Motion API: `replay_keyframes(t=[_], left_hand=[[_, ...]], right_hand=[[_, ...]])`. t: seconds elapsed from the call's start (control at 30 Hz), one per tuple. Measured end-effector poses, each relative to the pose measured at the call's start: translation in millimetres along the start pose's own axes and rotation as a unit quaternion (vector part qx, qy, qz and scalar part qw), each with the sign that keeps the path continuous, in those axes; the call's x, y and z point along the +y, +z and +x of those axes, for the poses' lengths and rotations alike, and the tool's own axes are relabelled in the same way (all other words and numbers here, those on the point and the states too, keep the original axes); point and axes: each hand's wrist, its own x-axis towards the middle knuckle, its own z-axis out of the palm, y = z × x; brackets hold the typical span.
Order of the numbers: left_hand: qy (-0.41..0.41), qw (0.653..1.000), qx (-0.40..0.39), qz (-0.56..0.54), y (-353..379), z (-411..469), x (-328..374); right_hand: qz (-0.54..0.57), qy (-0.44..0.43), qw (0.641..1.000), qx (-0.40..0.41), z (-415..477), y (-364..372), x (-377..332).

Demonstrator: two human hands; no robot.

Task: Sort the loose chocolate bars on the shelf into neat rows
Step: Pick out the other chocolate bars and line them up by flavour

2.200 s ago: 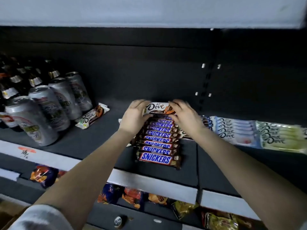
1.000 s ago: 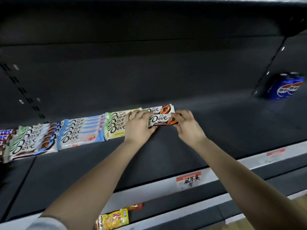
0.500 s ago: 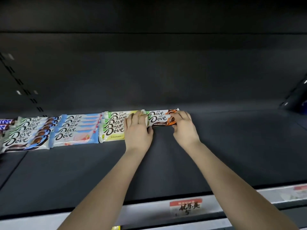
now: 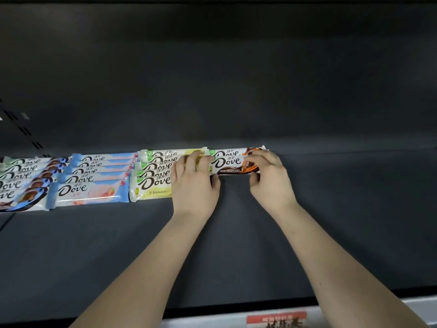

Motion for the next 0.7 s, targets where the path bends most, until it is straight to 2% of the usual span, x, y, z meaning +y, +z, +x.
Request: replay_keyframes(t=[0.7], left_hand=[[-0.003,1.0,-0.004,-0.004,-0.5,1.7,3.3]], right_hand=[[-0.034,0.017,0.999,-0.02,-2.2,-7.1,-7.2]])
